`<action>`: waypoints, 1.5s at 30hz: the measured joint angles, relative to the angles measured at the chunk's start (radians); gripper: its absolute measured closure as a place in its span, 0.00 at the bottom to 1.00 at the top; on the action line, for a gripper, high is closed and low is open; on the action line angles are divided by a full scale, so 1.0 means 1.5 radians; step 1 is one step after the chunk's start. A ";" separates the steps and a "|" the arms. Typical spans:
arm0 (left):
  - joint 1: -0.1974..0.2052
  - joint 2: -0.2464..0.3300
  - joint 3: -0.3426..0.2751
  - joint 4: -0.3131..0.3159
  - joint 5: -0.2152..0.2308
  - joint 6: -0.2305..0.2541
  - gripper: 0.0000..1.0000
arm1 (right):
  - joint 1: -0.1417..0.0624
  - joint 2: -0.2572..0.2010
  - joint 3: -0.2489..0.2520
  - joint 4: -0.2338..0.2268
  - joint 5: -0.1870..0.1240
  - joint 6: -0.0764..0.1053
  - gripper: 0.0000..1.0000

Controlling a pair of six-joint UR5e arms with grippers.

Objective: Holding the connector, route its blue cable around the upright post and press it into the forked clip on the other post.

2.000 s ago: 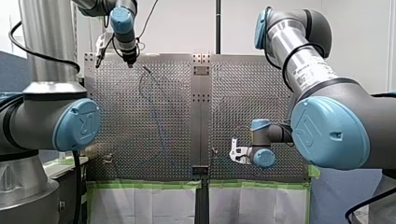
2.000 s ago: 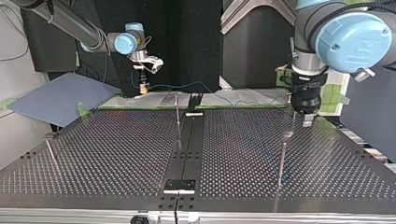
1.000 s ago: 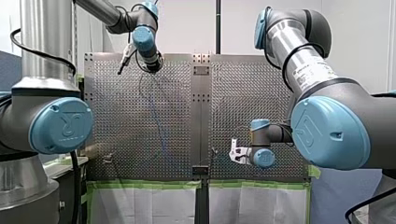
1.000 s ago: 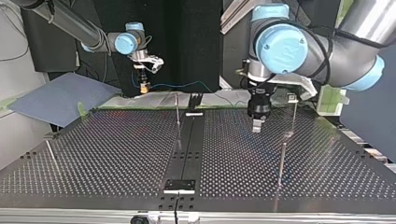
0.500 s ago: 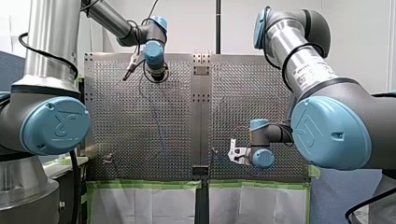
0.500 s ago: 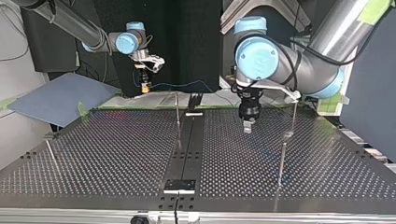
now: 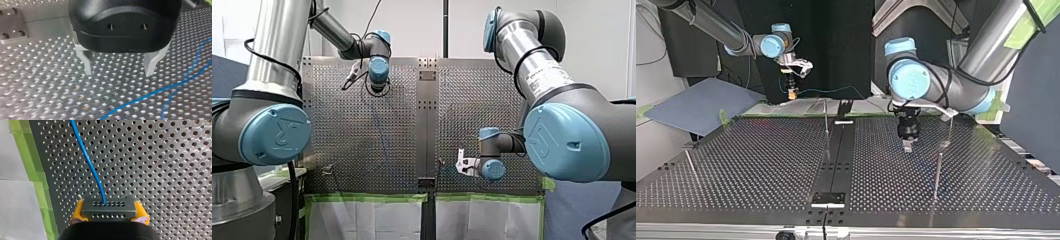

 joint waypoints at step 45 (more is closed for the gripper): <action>-0.012 -0.002 -0.022 0.111 -0.076 -0.040 0.00 | -0.001 0.001 0.000 -0.001 0.000 -0.003 1.00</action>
